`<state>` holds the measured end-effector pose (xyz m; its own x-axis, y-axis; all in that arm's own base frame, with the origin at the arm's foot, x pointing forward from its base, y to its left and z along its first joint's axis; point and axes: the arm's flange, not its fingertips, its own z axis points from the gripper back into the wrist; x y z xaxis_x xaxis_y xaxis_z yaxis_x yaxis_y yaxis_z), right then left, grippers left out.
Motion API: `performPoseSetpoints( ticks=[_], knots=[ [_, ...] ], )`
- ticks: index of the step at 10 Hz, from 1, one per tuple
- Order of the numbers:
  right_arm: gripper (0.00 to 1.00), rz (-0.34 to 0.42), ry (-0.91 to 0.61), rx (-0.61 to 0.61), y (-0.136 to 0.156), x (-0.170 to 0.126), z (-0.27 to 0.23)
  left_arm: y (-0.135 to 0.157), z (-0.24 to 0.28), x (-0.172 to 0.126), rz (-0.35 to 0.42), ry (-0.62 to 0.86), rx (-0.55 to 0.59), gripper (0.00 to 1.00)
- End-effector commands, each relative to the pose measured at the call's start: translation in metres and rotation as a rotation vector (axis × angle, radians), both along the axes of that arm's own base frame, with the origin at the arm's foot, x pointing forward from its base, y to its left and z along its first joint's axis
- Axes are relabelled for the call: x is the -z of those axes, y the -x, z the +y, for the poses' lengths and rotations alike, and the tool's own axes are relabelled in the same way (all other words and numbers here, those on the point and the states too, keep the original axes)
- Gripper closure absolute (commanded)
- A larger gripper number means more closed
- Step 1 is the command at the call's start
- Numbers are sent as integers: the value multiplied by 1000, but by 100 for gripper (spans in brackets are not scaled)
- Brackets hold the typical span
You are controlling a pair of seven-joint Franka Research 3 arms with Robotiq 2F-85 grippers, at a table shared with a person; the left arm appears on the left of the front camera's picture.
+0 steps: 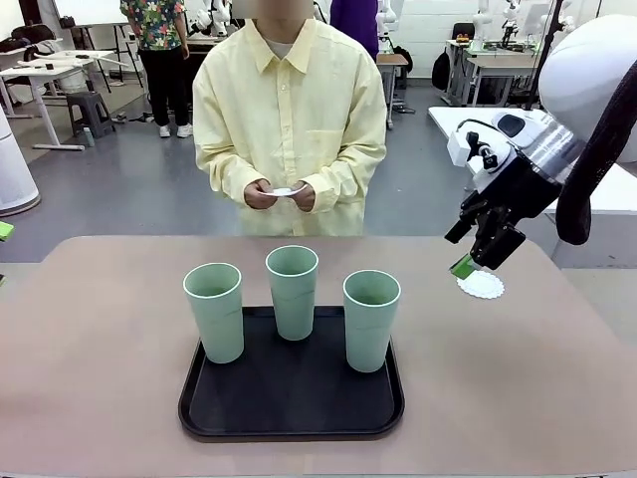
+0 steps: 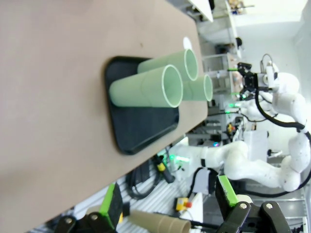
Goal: Place coasters on the table and set cups on them.
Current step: Pick up one Reusable plastic cup and place it on a coaster set by the human.
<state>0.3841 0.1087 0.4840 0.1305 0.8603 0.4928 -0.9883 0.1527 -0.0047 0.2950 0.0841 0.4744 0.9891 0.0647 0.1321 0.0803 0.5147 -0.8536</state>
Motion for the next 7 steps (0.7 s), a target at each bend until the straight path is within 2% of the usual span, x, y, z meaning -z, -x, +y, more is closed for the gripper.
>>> performPoseSetpoints(
  ticks=[1,2,3,4,5,7],
  knots=[
    [0,-2,1,5,0,-1,1,1,2,1,-10,3,9,0],
    [0,0,0,0,0,0,0,1,2,1,-10,3,9,0],
    [0,-72,-119,-169,-3,14,-12,1,2,1,-10,3,9,0],
    [0,-75,-269,-248,-14,35,-29,1,2,1,-10,3,9,0],
    [0,-66,-395,-238,-29,61,-47,1,2,1,-10,3,9,0],
    [0,-33,-554,-162,-41,93,-69,1,2,1,-10,3,9,0]
  ],
)
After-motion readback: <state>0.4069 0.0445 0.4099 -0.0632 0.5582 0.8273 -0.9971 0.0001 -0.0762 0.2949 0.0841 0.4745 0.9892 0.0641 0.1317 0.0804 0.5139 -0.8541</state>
